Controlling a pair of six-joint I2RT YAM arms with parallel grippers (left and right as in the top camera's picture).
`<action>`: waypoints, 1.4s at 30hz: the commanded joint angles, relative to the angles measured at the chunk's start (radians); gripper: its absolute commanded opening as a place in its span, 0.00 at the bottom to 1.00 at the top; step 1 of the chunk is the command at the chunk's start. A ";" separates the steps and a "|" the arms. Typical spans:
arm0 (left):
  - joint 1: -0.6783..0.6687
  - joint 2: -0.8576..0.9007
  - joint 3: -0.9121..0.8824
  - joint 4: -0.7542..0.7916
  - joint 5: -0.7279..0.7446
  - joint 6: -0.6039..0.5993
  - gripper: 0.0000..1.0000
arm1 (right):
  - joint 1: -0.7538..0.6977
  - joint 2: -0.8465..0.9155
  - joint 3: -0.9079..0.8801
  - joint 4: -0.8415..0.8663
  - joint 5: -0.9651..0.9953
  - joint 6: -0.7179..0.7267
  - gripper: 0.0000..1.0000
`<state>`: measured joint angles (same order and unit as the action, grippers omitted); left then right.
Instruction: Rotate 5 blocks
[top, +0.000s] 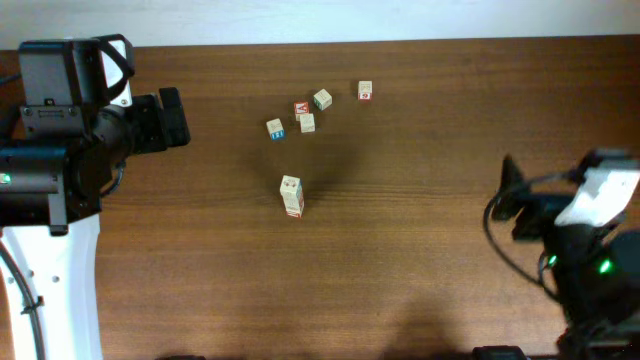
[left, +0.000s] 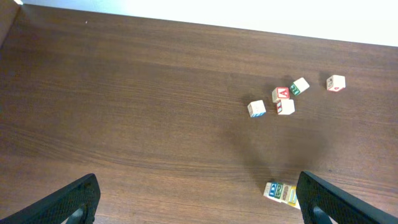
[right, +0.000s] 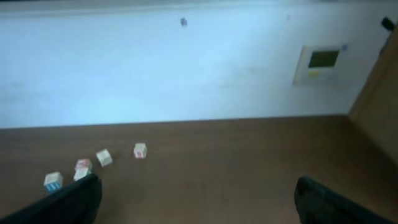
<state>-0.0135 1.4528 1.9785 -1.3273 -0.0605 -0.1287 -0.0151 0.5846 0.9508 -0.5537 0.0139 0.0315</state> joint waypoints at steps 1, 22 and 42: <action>0.003 0.003 0.006 0.001 -0.008 -0.006 0.99 | -0.026 -0.159 -0.264 0.145 -0.062 -0.032 0.99; 0.003 0.003 0.006 0.001 -0.008 -0.006 0.99 | -0.029 -0.581 -0.945 0.479 -0.081 -0.040 0.99; 0.003 0.003 0.006 0.001 -0.008 -0.006 0.99 | -0.029 -0.581 -0.945 0.480 -0.085 -0.039 0.99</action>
<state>-0.0135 1.4532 1.9785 -1.3281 -0.0605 -0.1287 -0.0368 0.0139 0.0128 -0.0704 -0.0769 -0.0044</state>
